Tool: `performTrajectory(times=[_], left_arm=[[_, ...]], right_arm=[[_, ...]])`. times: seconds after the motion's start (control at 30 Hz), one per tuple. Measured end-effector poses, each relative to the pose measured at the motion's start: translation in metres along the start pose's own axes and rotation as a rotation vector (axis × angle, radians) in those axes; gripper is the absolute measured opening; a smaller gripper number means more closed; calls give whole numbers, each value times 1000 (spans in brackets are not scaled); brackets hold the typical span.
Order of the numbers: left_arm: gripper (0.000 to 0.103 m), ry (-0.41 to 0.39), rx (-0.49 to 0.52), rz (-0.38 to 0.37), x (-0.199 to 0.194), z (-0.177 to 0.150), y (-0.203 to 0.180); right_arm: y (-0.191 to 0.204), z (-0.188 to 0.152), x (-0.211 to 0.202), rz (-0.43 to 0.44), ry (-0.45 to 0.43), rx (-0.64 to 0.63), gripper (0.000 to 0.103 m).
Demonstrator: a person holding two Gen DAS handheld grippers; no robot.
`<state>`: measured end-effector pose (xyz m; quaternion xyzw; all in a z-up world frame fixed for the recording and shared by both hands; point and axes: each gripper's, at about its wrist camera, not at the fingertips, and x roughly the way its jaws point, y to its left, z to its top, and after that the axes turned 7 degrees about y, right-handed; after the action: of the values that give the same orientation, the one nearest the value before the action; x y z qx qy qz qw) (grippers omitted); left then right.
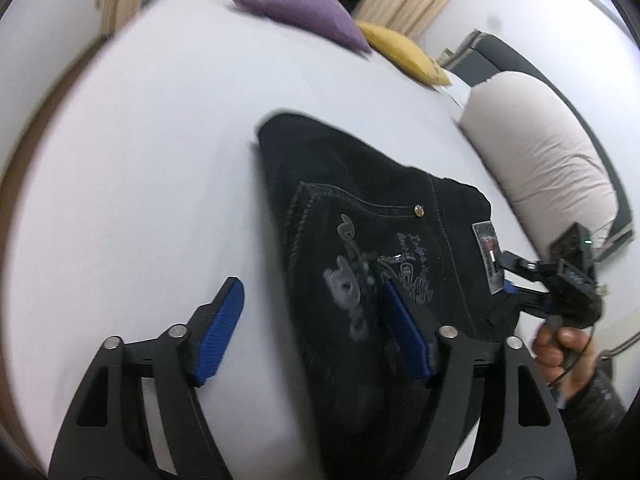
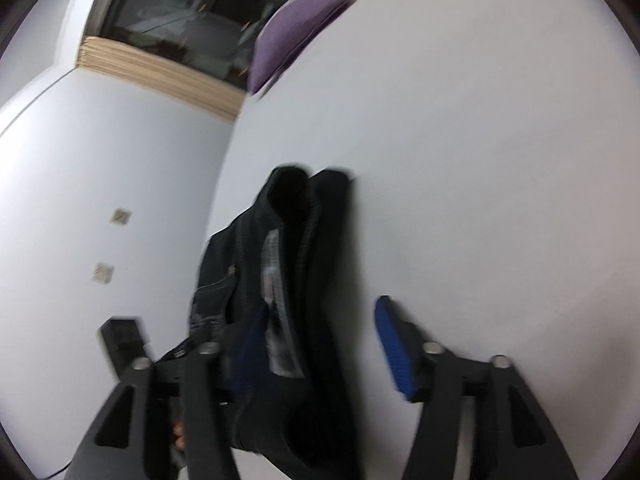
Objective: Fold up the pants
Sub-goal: 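Open both tools and pull them back from the folded jeans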
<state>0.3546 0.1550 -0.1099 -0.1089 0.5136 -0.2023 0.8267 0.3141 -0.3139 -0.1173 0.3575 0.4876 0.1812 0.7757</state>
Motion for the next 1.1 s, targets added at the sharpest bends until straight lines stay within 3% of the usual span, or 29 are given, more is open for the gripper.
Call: performTrajectory(times=[0.07,0.13,0.17,0.23,0.3,0.37,0.43,0.47,0.67,0.77,0.87,1.0,1.1], left_arm=[[75,-93,39,90,-33,-18,-12],[90,-209,99,166,-65,-35,-39],[93,-291,141,198,-90,-46,-54],[103,-382,191,257,-118,-60,-80],[103,-486,248,325,-151,-76,-110],[103,-595,299,426,-186,-95,-141],[103,-663,320,494,-211,-102,-163],[103,-704,318,521,-229,-112,-174],[103,-741,269,559,-285,-128,-206],[103,-741,232,510,-302,-140,-211],[103,-682,187,492,-309,-156,-211],[103,-542,125,516,-283,-175,-205],[103,-430,90,485,-254,-194,-195]], right_arm=[[8,-13,-18,-94,-39,-15,70],[26,-30,-39,-175,-88,-73,70],[37,-38,-48,-206,-117,-110,71],[65,-58,-70,-264,-193,-200,76],[93,-77,-94,-314,-275,-281,79],[122,-96,-118,-352,-373,-361,88],[158,-117,-146,-382,-506,-446,103],[171,-126,-157,-388,-557,-473,103],[254,-181,-234,-439,-909,-653,103],[285,-206,-257,-398,-985,-710,103],[301,-224,-268,-371,-962,-738,103],[294,-235,-250,-402,-818,-694,103],[267,-241,-223,-436,-708,-609,103]])
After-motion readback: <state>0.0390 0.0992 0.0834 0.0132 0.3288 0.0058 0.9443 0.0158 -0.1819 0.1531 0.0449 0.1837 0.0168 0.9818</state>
